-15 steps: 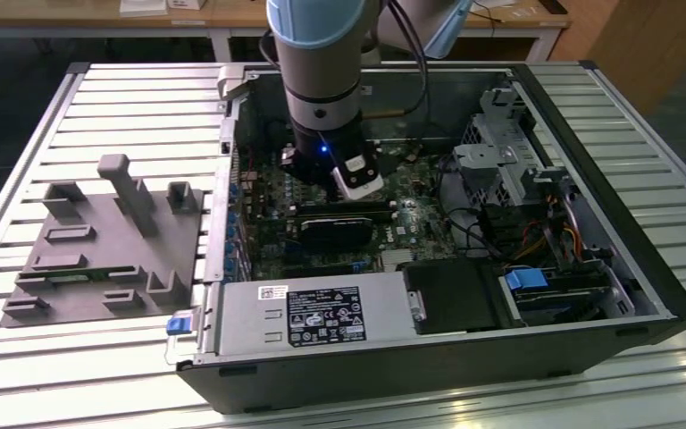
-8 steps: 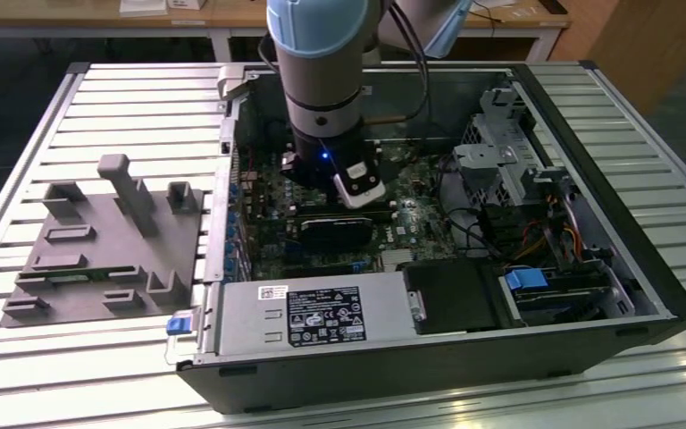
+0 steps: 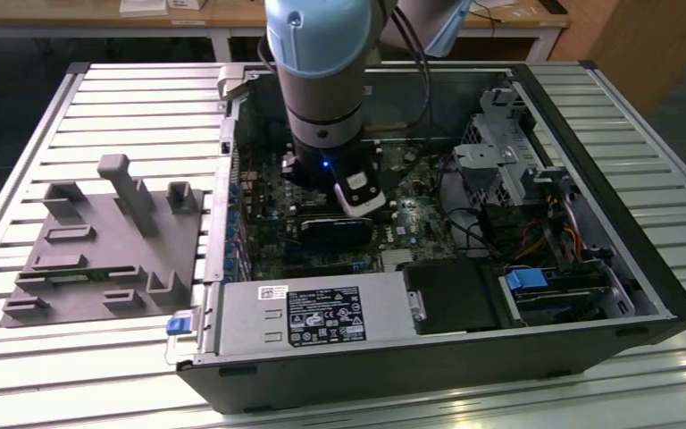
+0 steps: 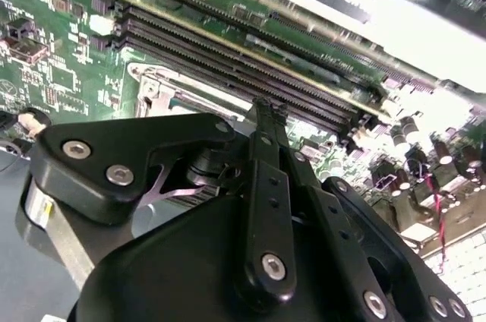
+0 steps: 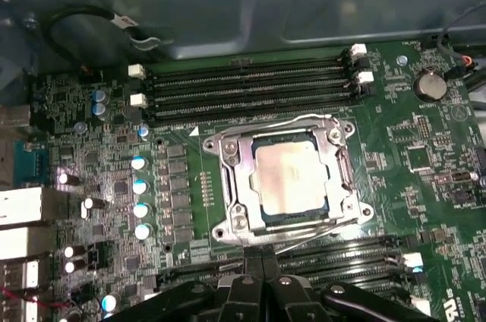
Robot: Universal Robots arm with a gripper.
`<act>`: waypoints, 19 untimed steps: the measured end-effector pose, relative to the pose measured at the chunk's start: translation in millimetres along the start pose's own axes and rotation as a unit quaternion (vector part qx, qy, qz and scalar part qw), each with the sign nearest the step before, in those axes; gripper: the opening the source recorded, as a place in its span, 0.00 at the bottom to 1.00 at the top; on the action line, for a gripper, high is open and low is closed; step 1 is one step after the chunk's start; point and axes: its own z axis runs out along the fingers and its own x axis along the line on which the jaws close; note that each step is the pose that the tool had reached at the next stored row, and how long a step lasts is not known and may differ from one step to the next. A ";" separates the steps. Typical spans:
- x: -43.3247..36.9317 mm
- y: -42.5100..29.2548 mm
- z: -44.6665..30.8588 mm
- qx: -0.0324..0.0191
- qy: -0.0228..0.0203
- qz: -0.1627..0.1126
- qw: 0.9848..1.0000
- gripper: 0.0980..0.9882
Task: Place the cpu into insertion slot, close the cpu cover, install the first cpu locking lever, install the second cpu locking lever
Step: 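Install the second cpu locking lever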
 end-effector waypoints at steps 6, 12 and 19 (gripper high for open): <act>-0.1 -7.1 1.4 -0.019 0.003 0.002 1.000 0.00; 4.9 -9.4 4.5 -0.026 0.004 0.002 1.000 0.00; 11.3 -10.9 6.9 -0.029 0.004 0.002 1.000 0.00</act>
